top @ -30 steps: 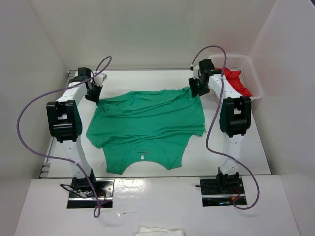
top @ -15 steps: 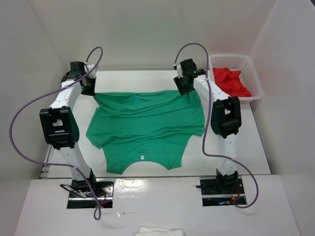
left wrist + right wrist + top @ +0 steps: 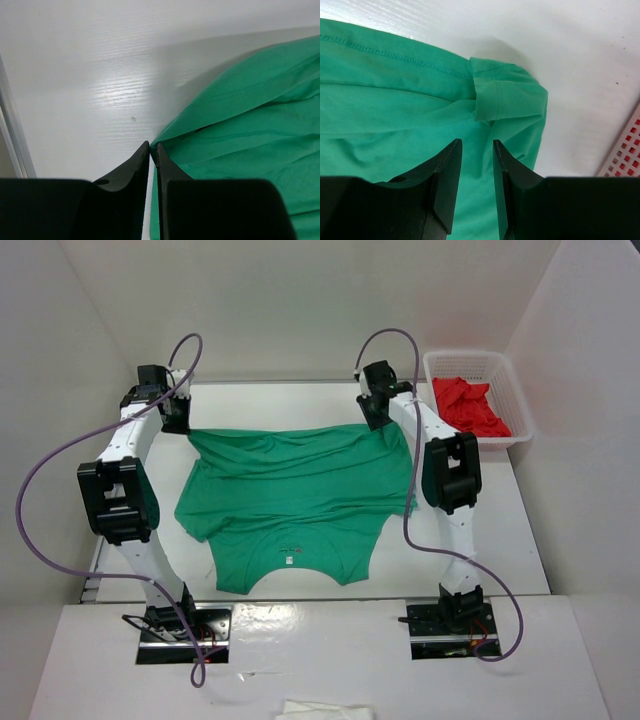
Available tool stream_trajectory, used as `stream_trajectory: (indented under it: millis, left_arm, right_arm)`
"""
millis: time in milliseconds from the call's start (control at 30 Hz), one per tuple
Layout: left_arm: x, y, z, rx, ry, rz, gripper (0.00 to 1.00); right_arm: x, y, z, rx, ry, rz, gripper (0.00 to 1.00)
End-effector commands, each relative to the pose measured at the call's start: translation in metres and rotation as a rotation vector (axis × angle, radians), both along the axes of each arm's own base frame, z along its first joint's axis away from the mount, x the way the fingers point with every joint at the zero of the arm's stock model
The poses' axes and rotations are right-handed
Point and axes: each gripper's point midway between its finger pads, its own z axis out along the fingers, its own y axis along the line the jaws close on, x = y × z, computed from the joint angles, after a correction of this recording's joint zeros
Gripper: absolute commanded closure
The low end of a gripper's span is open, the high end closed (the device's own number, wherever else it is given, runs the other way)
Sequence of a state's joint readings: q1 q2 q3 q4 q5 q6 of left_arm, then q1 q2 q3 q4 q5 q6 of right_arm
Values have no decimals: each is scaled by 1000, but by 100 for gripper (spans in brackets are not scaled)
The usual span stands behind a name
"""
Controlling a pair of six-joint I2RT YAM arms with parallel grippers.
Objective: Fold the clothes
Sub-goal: Flatten the tank top out
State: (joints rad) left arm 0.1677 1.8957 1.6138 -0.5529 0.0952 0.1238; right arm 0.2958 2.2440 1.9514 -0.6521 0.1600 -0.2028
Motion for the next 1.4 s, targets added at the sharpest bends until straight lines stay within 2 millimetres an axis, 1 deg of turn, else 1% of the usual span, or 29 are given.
stream_trajectory:
  millis: [0,67,100,167,200,267,300,367,400,433,533,567,600,633,667,700,800,867,900,933,1033,1067,1100,1200,1233,1267,1300,1333,1367]
  left_arm:
    - [2,-3,19,-25,-52,1,84]
    - [2,-3,19,-25,-52,1,84]
    - [2,-3,19,-25,-52,1,84]
    - [2,-3,19,-25,-52,1,84]
    - [2,-3,19,-25,-52,1,84]
    - [2,-3,19,-25,-52,1,84]
    - [2,-5,19,-32,-53,-5,84]
    - [0,-5,15,-34,-44,-4,84]
    - [0,-5,15,-34,-44,-4,84]
    - [0,-5,11,-35,-35,-4,84]
    - [1,-7,11,-39,-37,-19,84]
    - [-1,-7,10,-40,-28,-19,84]
    - [-1,-9,6,-39,-20,-42,81]
    - [0,-7,1,-25,-10,-61,79]
    - [-3,-4,-1,-4,1,-61,72]
    - [-3,1,-7,22,18,-58,70]
    - [2,7,-14,74,28,-109,61]
    - [2,11,-26,108,56,-138,59]
    - [2,12,-26,117,56,-150,57]
    - [6,18,-26,149,55,-144,55]
    - [9,27,-35,207,67,-163,50]
    - [9,29,-44,209,88,-160,50]
    - [11,29,-47,209,92,-160,50]
    - [8,22,-65,142,140,-132,50]
    - [10,16,-67,107,142,-135,50]
    - [12,13,-63,83,136,-132,50]
    - [8,8,-69,50,164,-123,50]
    - [9,6,-75,35,179,-131,50]
    - [14,6,-72,22,169,-108,50]
  right_arm:
    - [19,3,17,18,-68,-17,61]
    - [19,3,17,18,-68,-17,61]
    - [19,3,11,15,-58,-16,61]
    - [21,1,15,10,-69,-23,61]
    - [21,1,9,6,-59,-23,61]
    - [23,0,8,-1,-63,-30,61]
    - [23,-2,3,-14,-56,-37,61]
    - [25,-3,1,-21,-58,-42,61]
    - [27,-2,4,-18,-66,-43,61]
    - [30,-2,8,-15,-76,-43,60]
    - [33,3,16,-18,-99,-41,54]
    - [30,6,16,-40,-94,-30,46]
    - [34,4,25,-52,-117,-31,43]
    - [32,10,27,-53,-115,-19,41]
    - [30,7,30,-76,-108,-18,40]
    - [31,6,33,-81,-109,-11,38]
    - [32,9,41,-66,-125,-5,38]
    - [32,9,42,-72,-125,2,38]
    - [30,8,46,-71,-127,2,38]
    - [30,8,46,-71,-127,2,38]
    - [28,9,46,-64,-122,9,38]
    - [26,10,49,-56,-121,16,38]
    - [23,9,43,-60,-108,17,38]
    - [21,9,42,-58,-112,16,38]
    - [21,9,48,-55,-122,16,38]
    - [18,8,44,-59,-111,16,38]
    - [19,8,41,-59,-111,16,38]
    - [18,8,46,-56,-119,16,38]
    - [17,7,43,-59,-111,16,38]
